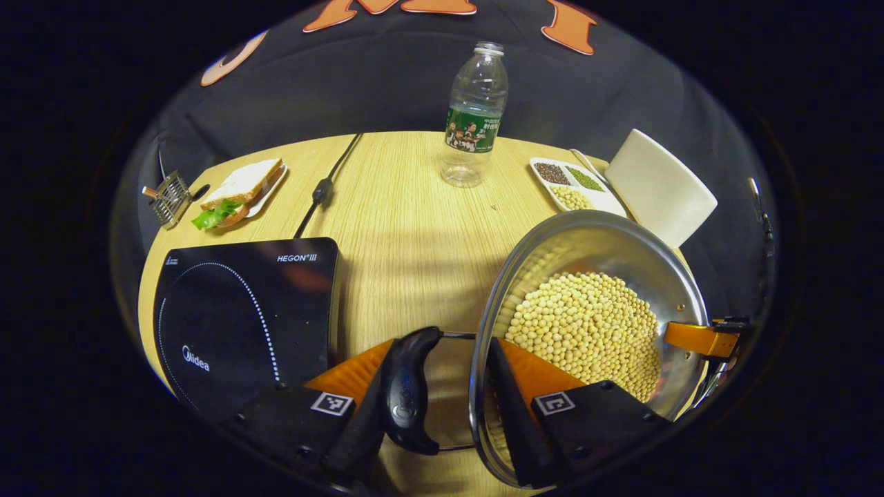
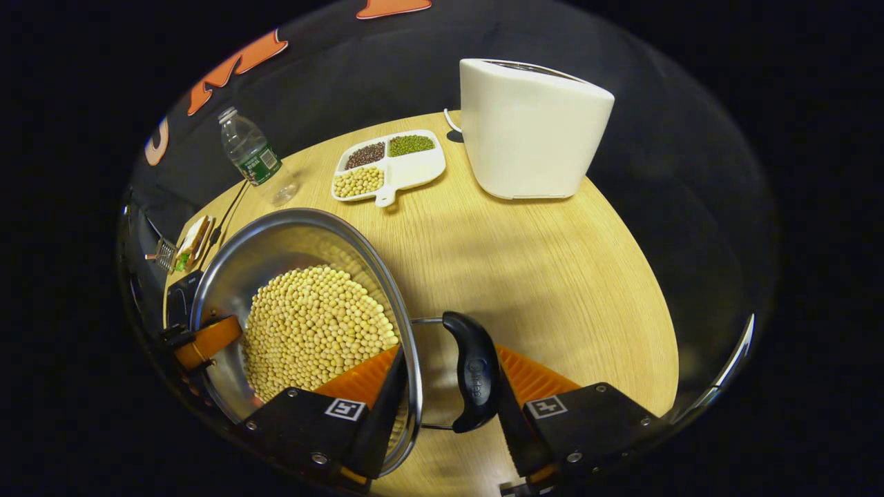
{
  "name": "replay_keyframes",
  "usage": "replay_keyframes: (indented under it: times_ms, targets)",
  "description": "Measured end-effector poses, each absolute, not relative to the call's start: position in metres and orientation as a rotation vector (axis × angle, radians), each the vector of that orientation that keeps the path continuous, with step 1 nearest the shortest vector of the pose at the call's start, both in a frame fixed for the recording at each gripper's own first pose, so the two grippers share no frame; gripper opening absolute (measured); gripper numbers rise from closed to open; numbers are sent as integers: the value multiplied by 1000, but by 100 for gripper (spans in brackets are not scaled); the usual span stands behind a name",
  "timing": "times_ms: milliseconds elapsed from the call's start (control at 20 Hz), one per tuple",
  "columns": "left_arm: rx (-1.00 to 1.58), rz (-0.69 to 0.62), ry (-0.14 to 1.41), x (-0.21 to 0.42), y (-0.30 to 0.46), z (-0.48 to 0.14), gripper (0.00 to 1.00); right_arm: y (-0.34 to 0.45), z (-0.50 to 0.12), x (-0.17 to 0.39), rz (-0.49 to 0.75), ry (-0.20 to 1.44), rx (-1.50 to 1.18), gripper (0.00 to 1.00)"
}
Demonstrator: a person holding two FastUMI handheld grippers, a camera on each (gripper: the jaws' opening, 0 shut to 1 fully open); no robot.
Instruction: First push the handle of the pot to place it horizontally, then grasp the pot with both hands and set it on the induction cooktop.
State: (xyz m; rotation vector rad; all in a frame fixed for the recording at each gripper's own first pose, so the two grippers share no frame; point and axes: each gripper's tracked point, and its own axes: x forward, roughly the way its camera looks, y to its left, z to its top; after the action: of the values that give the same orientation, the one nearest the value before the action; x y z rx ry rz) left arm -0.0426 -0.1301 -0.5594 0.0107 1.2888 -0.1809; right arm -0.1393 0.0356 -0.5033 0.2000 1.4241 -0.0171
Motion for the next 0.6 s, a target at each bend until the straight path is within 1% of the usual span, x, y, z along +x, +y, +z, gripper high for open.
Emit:
replay_keyframes:
  times_ms: [50,100,150,200,250,300,600]
  targets:
    - [-4,-180,1280,-43,-130,-559,80,36,-502,-139,-9,1421,206,68]
    - [-5,-176,1282,-44,-129,-557,76,37,-502,-137,-5,1425,228,67]
    - [0,-176,1276,-44,-127,-556,73,38,-501,-139,1,1433,252,64]
    - [4,-171,1282,-46,-126,-555,72,40,-502,-141,9,1445,266,61]
    - [3,-164,1280,-47,-125,-552,73,42,-502,-141,20,1446,267,62]
    - [7,-163,1269,-46,-124,-546,72,44,-500,-139,29,1434,268,56]
    - [62,-181,1126,-10,-119,-493,72,45,-450,-117,46,1335,288,55]
